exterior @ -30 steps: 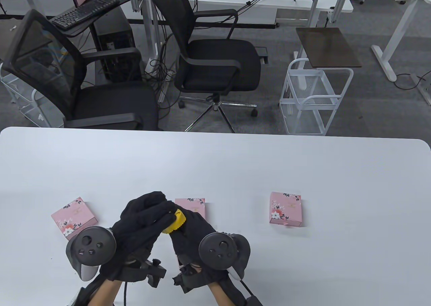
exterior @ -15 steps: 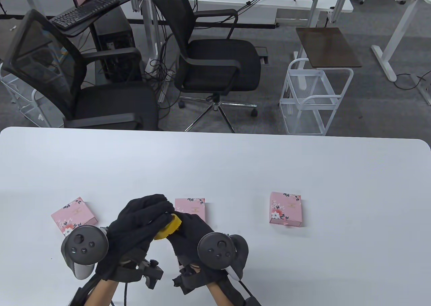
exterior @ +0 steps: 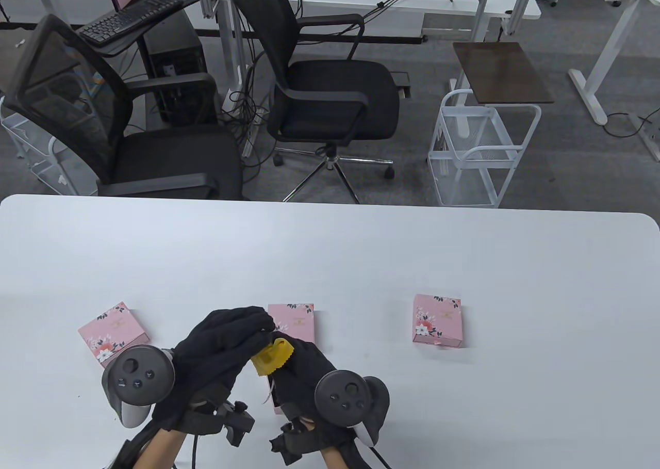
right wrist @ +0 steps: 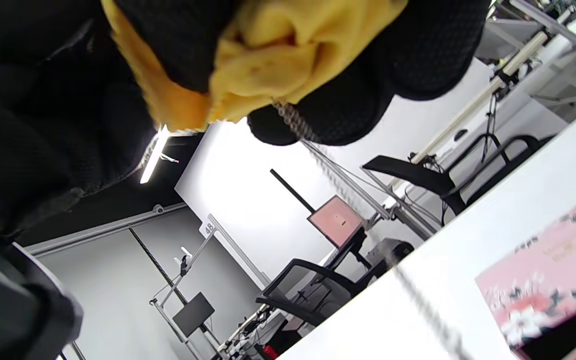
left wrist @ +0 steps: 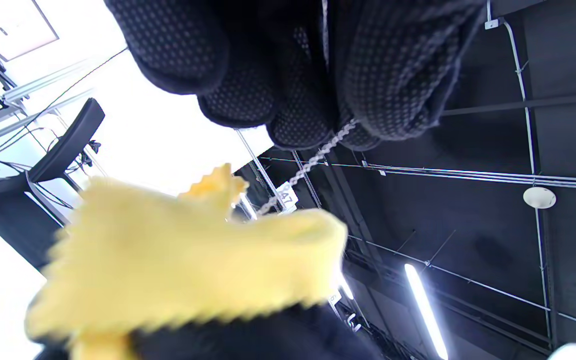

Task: Dust necklace

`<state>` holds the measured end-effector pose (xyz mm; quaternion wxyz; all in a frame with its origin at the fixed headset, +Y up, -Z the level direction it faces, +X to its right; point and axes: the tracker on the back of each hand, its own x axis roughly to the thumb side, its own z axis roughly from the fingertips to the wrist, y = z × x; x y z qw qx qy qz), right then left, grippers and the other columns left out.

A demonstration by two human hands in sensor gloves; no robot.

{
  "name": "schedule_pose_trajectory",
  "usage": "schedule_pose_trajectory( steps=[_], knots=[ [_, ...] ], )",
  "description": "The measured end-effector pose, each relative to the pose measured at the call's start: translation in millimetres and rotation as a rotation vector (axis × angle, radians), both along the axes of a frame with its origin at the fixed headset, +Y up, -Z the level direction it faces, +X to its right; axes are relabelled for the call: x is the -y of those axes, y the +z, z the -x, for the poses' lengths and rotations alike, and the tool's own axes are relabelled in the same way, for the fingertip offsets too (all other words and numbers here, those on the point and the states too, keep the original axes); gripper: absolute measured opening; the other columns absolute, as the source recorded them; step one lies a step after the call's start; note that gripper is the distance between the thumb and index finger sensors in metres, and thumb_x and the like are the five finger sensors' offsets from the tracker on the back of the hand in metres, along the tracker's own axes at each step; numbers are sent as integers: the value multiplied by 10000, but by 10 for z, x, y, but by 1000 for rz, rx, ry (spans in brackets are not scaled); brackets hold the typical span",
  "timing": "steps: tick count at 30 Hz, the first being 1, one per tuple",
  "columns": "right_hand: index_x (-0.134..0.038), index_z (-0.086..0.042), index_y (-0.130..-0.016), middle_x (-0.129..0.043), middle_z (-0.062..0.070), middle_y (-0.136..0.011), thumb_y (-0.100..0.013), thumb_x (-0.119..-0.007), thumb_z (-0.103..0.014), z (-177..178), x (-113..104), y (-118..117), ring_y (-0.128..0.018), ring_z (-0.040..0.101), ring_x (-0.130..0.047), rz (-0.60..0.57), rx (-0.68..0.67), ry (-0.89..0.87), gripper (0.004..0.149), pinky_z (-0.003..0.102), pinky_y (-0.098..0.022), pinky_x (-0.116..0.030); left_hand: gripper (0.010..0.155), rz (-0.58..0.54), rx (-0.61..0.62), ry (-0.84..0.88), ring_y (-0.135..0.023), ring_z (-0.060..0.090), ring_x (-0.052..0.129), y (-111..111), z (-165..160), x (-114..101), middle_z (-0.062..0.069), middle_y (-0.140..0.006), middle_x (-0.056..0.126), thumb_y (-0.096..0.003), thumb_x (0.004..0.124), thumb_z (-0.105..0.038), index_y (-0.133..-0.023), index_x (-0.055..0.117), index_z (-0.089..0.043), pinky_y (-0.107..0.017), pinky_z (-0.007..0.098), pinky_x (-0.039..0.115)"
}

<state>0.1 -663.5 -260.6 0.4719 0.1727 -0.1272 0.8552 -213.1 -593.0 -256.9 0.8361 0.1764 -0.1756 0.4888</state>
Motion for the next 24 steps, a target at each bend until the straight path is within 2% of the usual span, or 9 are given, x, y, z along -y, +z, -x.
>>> schedule_pose_trajectory(
  steps=[3,5,9,13,17,20,24],
  knots=[
    [-784,-140,-939,-918,151,-820,-601,-799,-336,-21,89,-24,-641,372,-926,40,8,-46,390,526,-554,-761,344,0,-5,21,-788,231,912,2,15,4,-4,-886,982,-508,919,-432,-833,944,-321,-552,412,832],
    [-798,-139,-911,-933,138,-778,-606,-783,-374,-17,118,-26,-610,364,-931,42,11,-39,386,522,-543,-766,345,-2,1,35,-778,229,917,5,11,8,-6,-878,985,-509,917,-431,-837,940,-323,-546,408,834],
    [-775,-135,-932,-913,151,-805,-612,-751,-337,7,149,-36,-628,371,-921,28,-26,56,380,527,-553,-760,346,-18,-10,36,-773,226,919,12,-6,18,-9,-874,986,-510,916,-432,-839,937,-326,-544,405,836],
    [-732,-128,-978,-872,175,-878,-614,-747,-279,26,195,-55,-682,396,-902,77,-72,73,394,535,-566,-751,347,-22,-9,57,-765,221,925,16,6,17,-14,-866,993,-510,915,-432,-839,937,-326,-537,402,841],
    [-780,-129,-925,-931,139,-762,-617,-757,-365,24,260,-69,-581,345,-938,96,-52,83,389,506,-526,-782,347,-31,-1,76,-761,217,929,25,43,-8,-16,-860,998,-509,914,-435,-840,936,-330,-536,398,842],
    [-796,-123,-906,-947,132,-706,-618,-751,-382,37,258,-60,-519,319,-945,98,-54,77,390,486,-489,-798,349,-57,-1,85,-763,215,926,29,57,-16,-18,-862,994,-507,915,-435,-840,936,-331,-538,396,841],
    [-764,-124,-951,-920,153,-796,-623,-761,-335,79,305,-67,-597,357,-934,124,-85,107,389,504,-522,-782,350,-69,-16,87,-760,212,927,27,58,-6,-21,-863,993,-508,912,-438,-842,933,-335,-537,392,841]
  ],
)
